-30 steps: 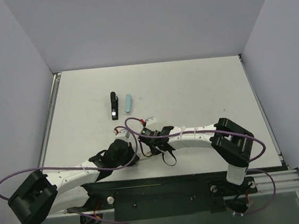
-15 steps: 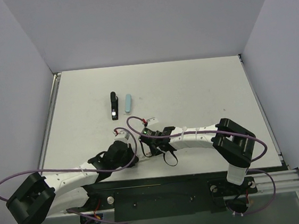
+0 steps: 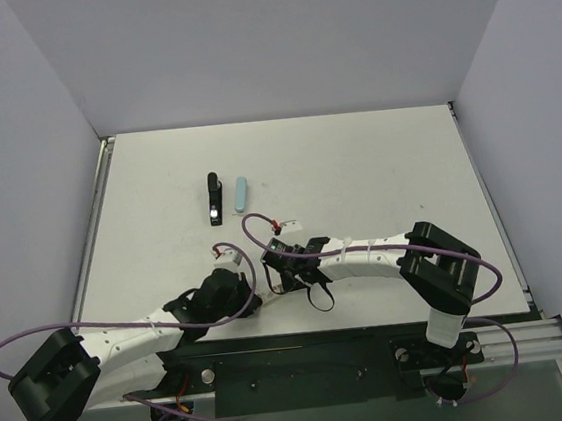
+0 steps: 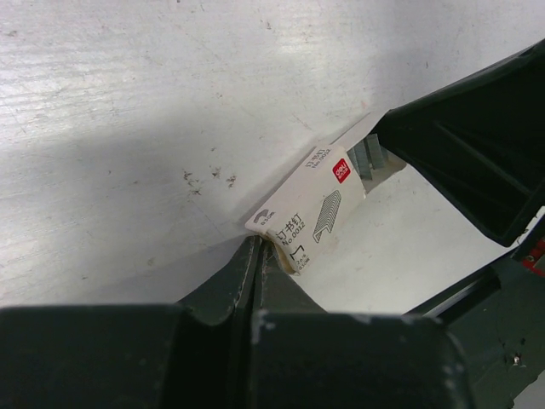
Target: Unload the staples from the stapler
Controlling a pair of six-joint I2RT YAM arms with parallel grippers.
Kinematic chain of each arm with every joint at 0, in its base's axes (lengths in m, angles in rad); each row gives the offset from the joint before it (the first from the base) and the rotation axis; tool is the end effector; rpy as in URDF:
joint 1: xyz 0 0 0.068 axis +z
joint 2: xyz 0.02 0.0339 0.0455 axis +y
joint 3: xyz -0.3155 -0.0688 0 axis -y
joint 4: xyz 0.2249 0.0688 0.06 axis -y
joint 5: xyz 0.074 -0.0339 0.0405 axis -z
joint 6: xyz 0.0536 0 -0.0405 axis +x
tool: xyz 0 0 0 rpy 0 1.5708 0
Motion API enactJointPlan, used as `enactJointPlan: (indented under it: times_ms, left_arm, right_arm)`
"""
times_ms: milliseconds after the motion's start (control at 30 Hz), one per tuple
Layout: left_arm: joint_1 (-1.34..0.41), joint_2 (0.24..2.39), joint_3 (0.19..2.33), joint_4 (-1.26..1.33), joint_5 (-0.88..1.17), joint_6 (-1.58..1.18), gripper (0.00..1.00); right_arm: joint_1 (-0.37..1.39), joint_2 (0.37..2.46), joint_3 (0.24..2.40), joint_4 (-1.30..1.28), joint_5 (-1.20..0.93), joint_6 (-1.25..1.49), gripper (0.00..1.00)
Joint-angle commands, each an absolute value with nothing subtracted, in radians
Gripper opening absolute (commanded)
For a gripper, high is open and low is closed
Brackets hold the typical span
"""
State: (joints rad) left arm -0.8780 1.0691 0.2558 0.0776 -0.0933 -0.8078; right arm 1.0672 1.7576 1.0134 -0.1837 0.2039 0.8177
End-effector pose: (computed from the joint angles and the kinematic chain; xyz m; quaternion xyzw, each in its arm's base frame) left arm 0.1066 -0.1206 0.1825 0.0131 0.9132 -0.2741 0.3013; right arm 0.1835 0.3105 0.2141 -0.0855 0.9405 0.1975 0.2629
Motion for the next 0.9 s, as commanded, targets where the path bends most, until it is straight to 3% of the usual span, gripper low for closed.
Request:
enactJointPlan:
  times_ms: [0,467,700,867]
  left_arm:
    - [-0.894,1.098,0.247,0.090,-0.094,-0.816,0.00]
    - [-0.896,1.051,0.275,0.002,-0.150,-0.785,0.00]
    - [-0.894,1.025,0.299,-0.084,-0.173,-0.773,0.00]
    - [-0.894,1.029,0.308,-0.089,-0.183,-0.773,0.00]
  right_arm:
    - [1.063,1.753,1.006,-0.193,0.199,0.864,0.00]
    - [1.065,1.737,1.000,-0.195,0.178,0.779,0.00]
    - [1.065,1.655,0.974,-0.204,0.224,0.746,0.18]
    - [1.065,1.612,0.969,-0.227,0.261,0.742,0.22]
